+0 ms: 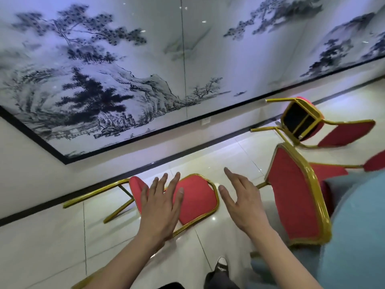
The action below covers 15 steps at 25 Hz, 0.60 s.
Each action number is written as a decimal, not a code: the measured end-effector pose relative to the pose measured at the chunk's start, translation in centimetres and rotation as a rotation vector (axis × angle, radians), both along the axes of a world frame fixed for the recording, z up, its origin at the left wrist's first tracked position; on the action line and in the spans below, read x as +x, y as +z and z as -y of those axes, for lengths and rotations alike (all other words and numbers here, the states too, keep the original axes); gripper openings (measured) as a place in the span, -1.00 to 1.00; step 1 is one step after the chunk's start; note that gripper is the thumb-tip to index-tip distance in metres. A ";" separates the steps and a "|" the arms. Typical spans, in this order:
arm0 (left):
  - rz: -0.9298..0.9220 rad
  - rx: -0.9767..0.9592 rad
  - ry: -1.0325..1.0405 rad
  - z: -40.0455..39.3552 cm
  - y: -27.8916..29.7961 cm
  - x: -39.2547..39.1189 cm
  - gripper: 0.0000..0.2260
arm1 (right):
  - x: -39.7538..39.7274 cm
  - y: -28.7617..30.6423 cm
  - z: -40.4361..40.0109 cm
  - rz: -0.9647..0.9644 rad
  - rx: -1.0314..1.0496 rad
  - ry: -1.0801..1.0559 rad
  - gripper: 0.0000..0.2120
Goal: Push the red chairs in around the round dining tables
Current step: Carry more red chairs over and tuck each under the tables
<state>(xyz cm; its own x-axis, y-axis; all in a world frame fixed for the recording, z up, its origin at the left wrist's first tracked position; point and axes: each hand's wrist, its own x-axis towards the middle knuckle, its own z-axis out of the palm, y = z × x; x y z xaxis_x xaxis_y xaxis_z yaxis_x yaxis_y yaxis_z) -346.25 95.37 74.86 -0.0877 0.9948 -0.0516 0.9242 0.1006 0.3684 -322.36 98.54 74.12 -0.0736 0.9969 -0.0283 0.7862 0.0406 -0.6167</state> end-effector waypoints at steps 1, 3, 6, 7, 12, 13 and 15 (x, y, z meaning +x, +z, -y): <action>-0.012 -0.005 0.037 -1.3 -0.1 0.9 -0.38 | 0.7 -0.3 -2.5 0.007 -0.010 0.036 -0.41; -0.018 -0.004 0.115 -3.0 -0.2 2.0 -0.35 | 1.3 -0.4 -6.3 0.018 -0.016 0.113 -0.42; 0.002 -0.007 0.262 -4.7 -0.4 2.8 -0.34 | 0.7 -0.6 -11.7 0.031 -0.027 0.265 -0.42; 0.004 -0.016 0.316 -5.1 -0.7 2.8 -0.37 | 0.1 -0.7 -13.4 0.038 -0.034 0.312 -0.42; 0.037 -0.043 0.541 -6.9 -1.6 1.4 -0.37 | -4.8 -1.1 -19.6 0.035 -0.049 0.544 -0.40; 0.040 -0.047 0.584 -7.3 -1.8 0.9 -0.36 | -6.2 -1.2 -20.6 0.042 -0.051 0.591 -0.41; 0.031 -0.046 0.648 -7.9 -2.1 -0.1 -0.37 | -8.3 -1.3 -22.2 0.056 -0.046 0.649 -0.43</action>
<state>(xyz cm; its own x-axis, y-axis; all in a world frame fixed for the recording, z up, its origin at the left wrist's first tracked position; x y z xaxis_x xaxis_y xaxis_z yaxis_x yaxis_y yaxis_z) -346.37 103.29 72.80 -0.6670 0.7376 -0.1052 0.6600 0.6504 0.3760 -330.68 120.71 72.79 -0.6571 0.7482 -0.0911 0.6418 0.4921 -0.5882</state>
